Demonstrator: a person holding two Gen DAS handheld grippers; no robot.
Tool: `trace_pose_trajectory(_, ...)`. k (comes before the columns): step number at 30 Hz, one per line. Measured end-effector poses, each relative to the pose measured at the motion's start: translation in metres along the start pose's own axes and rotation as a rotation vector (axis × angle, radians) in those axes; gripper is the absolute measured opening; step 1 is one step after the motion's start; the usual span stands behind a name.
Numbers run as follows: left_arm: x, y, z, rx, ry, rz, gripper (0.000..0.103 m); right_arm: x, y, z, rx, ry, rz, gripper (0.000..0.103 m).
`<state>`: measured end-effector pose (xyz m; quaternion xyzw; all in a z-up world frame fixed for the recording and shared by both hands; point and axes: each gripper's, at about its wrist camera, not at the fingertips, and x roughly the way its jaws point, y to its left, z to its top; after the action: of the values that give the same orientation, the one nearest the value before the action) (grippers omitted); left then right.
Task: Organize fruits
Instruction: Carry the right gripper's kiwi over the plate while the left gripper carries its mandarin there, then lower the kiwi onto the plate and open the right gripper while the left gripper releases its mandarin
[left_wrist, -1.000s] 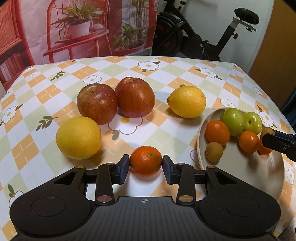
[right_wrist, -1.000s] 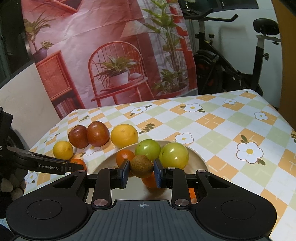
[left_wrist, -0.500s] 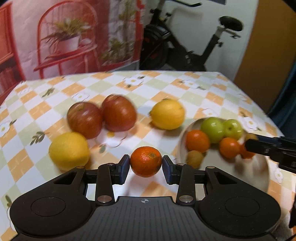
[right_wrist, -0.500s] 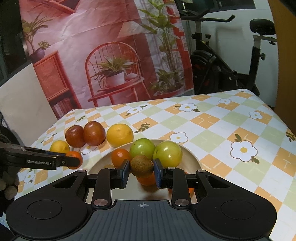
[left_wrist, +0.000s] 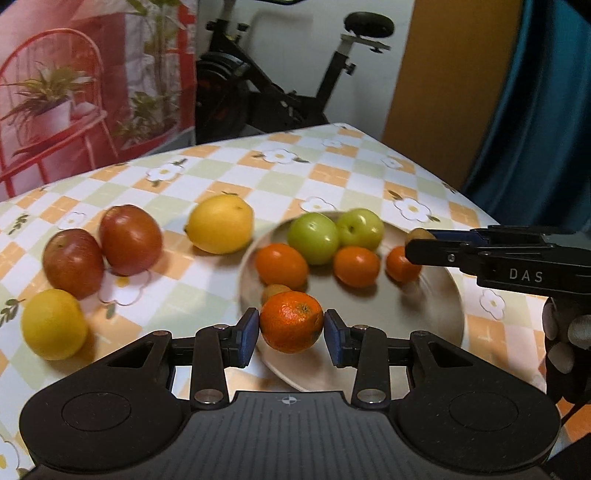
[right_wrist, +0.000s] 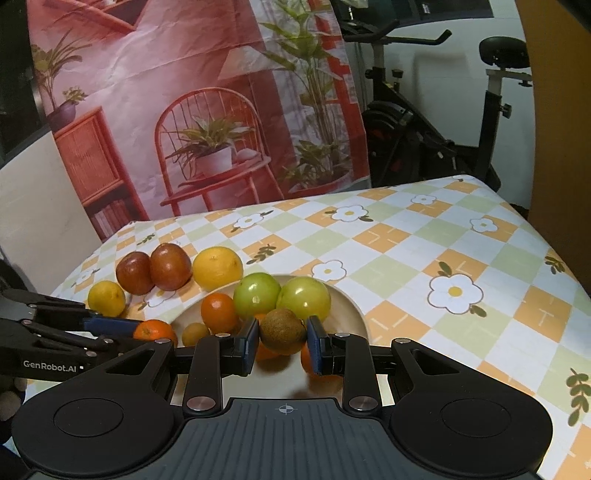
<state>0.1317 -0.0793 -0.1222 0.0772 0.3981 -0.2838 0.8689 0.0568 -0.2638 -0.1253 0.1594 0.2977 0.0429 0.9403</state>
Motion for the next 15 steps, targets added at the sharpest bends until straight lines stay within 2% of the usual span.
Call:
trace_pose_trajectory(9, 0.014, -0.004, -0.008, 0.012, 0.056, -0.017, 0.040, -0.001, 0.002, -0.012, -0.003, 0.041, -0.008, 0.026)
trace_pose_trajectory(15, 0.018, -0.005, -0.008, 0.019, 0.056, -0.015, 0.040, 0.000, 0.001, -0.015, -0.006, 0.070, -0.039, 0.026)
